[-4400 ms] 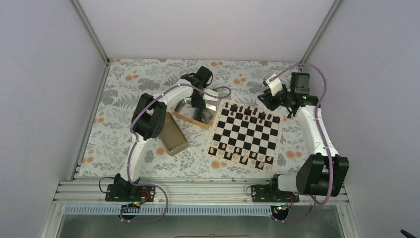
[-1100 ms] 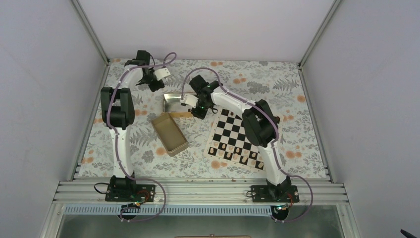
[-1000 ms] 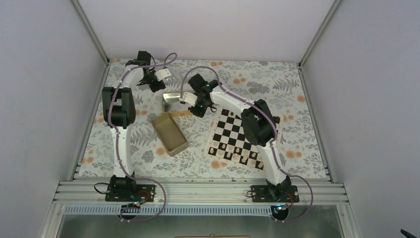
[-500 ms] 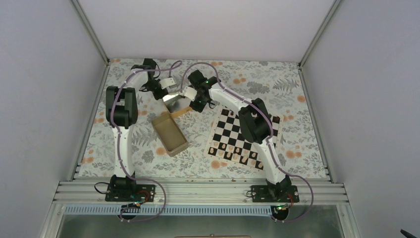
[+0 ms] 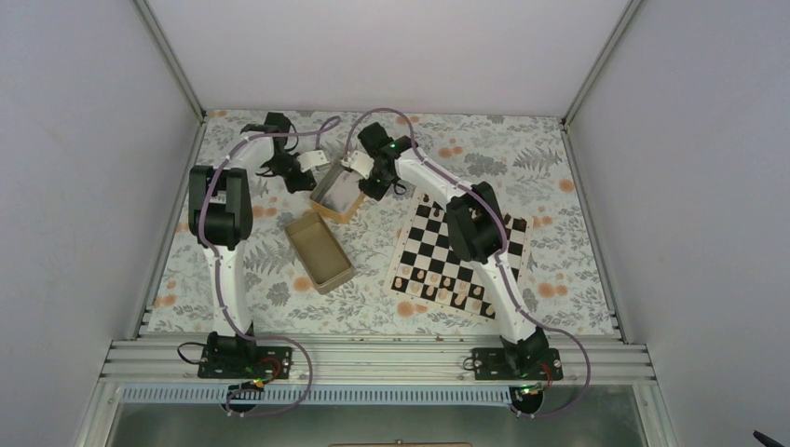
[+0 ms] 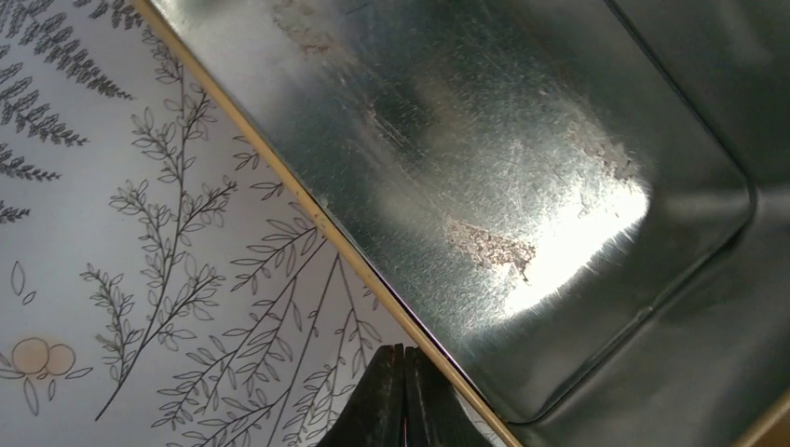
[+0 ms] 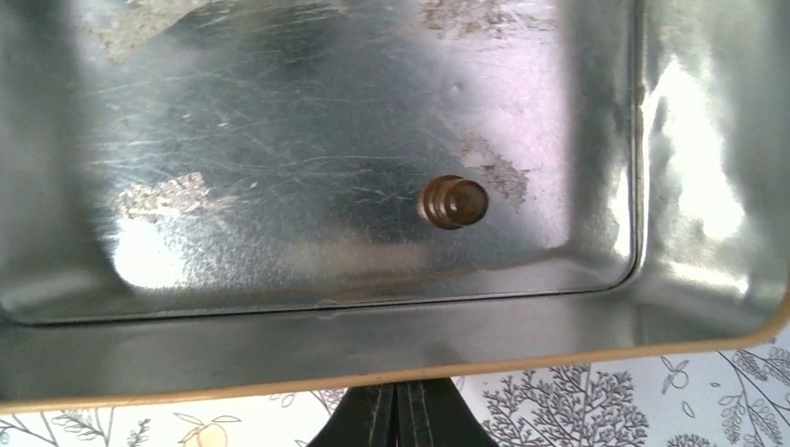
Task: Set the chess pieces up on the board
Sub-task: Adjust the storage box at the center of the board.
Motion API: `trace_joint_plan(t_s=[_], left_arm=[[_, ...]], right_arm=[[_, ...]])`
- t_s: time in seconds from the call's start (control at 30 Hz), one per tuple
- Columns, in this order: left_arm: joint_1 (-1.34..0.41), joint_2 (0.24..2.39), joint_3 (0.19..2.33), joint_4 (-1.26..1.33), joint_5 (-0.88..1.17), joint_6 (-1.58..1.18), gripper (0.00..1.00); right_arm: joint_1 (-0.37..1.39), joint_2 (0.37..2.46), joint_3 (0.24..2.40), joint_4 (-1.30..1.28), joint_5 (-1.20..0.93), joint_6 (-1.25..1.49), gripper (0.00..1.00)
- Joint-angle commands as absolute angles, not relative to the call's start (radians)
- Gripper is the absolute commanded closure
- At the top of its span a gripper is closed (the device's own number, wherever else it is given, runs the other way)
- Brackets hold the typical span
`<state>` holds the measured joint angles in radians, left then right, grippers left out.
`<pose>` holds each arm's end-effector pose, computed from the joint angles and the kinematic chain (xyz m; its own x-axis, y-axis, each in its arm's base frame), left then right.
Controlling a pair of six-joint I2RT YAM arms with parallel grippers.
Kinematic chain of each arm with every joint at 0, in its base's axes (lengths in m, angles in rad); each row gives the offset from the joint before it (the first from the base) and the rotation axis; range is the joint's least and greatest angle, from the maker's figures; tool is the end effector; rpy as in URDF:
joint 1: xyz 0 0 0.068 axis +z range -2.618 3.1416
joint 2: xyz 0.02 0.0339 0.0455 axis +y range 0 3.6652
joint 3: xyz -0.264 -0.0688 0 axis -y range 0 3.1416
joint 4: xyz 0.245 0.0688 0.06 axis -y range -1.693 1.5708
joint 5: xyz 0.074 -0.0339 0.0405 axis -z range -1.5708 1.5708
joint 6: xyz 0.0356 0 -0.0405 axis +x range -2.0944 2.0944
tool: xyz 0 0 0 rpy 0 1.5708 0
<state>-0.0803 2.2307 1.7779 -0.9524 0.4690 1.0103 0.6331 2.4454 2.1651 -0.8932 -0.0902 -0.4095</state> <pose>0.4431 -0.0518 0.1645 -0.3991 0.7901 -0.4652 0.9102 0.4025 -0.0974 0.4149 0.3084 0.1718 -0.4361 -0.8119 -0.3880 -0.8623 0.5004 -0.0779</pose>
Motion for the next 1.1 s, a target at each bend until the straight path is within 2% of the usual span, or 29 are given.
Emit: trace_joint_plan(t_s=[0.0, 0.4, 0.6, 0.67, 0.73, 0.8, 0.93, 1.07], left_arm=[[-0.096, 2.181, 1.753, -0.967, 0.519, 1.044, 0.98], [-0.122, 2.146, 1.697, -0.998, 0.517, 1.074, 0.98], [-0.133, 2.113, 1.680, -1.024, 0.556, 1.090, 0.98], [-0.138, 2.112, 1.689, -1.036, 0.569, 1.091, 0.97], [-0.146, 2.117, 1.700, -1.048, 0.575, 1.091, 0.97], [-0.158, 2.127, 1.712, -1.061, 0.572, 1.091, 0.97], [-0.181, 2.145, 1.725, -1.072, 0.568, 1.088, 0.97], [-0.199, 2.158, 1.734, -1.076, 0.566, 1.085, 0.97]], right_arm=[[0.601, 2.449, 2.180, -0.866, -0.061, -0.385, 0.96], [0.567, 2.465, 2.217, -0.838, -0.065, -0.425, 0.96], [0.566, 2.405, 2.157, -0.814, -0.051, -0.439, 0.96], [0.567, 2.369, 2.129, -0.801, -0.041, -0.447, 0.91], [0.566, 2.338, 2.116, -0.800, -0.034, -0.458, 0.81], [0.567, 2.318, 2.117, -0.808, -0.029, -0.473, 0.75], [0.567, 2.289, 2.120, -0.809, -0.011, -0.488, 0.66], [0.568, 2.279, 2.128, -0.825, -0.027, -0.521, 0.61]])
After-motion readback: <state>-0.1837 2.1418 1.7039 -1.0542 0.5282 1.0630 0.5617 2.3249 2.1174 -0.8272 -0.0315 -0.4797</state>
